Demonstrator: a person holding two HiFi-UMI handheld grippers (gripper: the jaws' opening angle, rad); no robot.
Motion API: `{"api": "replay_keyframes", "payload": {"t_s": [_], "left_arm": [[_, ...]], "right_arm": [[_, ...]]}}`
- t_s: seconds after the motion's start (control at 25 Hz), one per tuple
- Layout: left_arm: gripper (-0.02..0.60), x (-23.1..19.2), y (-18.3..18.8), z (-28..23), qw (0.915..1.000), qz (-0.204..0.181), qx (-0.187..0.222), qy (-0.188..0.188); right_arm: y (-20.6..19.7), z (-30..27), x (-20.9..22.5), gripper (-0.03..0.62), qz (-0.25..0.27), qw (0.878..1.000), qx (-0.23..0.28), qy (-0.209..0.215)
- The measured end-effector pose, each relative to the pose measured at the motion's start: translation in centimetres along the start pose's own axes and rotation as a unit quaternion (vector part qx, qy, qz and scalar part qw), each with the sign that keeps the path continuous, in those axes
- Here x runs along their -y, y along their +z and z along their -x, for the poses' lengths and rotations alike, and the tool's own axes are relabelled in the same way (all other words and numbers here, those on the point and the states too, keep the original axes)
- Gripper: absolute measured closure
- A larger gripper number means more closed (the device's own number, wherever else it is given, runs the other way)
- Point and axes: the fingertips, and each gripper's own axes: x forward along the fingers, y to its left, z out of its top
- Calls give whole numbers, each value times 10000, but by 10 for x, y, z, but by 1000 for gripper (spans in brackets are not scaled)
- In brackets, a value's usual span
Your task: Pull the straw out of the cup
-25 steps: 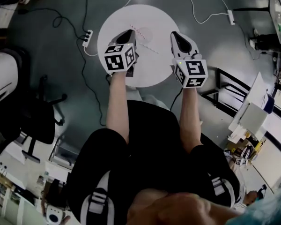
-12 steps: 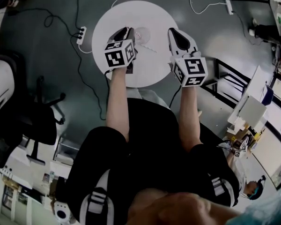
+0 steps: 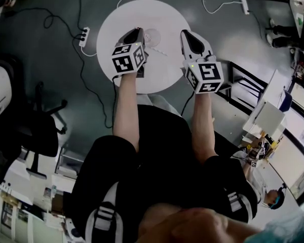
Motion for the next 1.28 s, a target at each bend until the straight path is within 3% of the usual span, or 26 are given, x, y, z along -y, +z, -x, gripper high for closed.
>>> {"api": "replay_keyframes", "payload": {"t_s": [0.28, 0.68, 1.08, 1.28], "left_arm": [[552, 2, 19, 21, 9993, -62, 381, -27], [552, 33, 44, 54, 9949, -565, 806, -198], [552, 98, 63, 109, 9804, -1319, 1368, -514], [554, 127, 61, 139, 9728, -1669, 1553, -415]], "right_arm": [[8, 17, -8, 576, 100, 9997, 221, 35], [35, 53, -18, 576, 255, 9960, 852, -28], [54, 92, -38, 577, 269, 9881, 1495, 244], [58, 125, -38, 577, 175, 9812, 1864, 466]]}}
